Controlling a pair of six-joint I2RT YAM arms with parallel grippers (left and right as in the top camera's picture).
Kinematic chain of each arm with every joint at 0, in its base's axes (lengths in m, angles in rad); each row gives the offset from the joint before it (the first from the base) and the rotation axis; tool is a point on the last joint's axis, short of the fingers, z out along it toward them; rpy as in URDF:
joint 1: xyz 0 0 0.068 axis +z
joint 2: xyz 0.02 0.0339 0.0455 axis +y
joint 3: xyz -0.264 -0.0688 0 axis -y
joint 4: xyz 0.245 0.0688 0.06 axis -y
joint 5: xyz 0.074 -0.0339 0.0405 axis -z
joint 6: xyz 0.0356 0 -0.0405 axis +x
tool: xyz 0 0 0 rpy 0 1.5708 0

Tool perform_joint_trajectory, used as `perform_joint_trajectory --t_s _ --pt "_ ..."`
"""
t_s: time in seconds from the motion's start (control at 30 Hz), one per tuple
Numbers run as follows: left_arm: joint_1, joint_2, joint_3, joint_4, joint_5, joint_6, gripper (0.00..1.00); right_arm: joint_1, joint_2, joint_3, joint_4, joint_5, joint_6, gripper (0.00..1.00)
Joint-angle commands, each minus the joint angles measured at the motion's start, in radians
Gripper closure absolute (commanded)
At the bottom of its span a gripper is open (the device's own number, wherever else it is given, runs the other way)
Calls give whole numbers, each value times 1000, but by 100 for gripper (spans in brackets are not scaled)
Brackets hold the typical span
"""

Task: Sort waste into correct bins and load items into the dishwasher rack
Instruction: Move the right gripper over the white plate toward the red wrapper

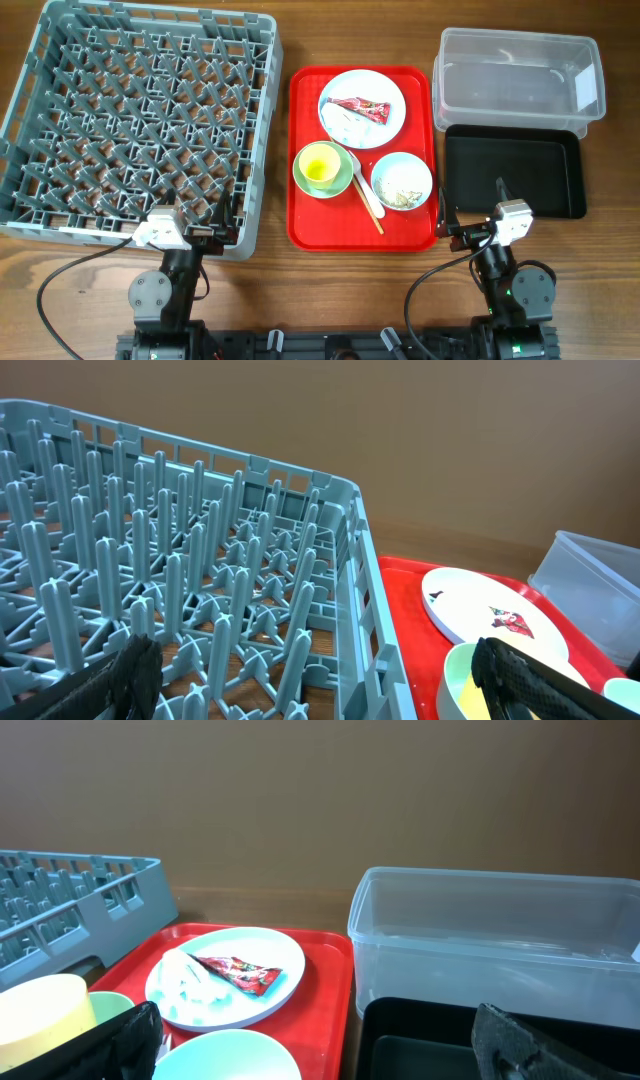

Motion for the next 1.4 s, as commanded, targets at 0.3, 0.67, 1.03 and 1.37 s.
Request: perform_joint_trajectory --t_s 0.3,0.67,1.03,1.37 --pt "-6 -5 -6 -2 -6 19 0 0 1 -1 5 -1 -13 0" --pt "-5 -5 -6 -2 -6 19 0 0 5 -1 5 -1 -13 0" --pt "-6 -5 18 -29 -10 19 0 0 34 44 -45 23 41 0" --pt "-5 422 462 -371 -47 19 0 0 659 544 -200 -65 121 0"
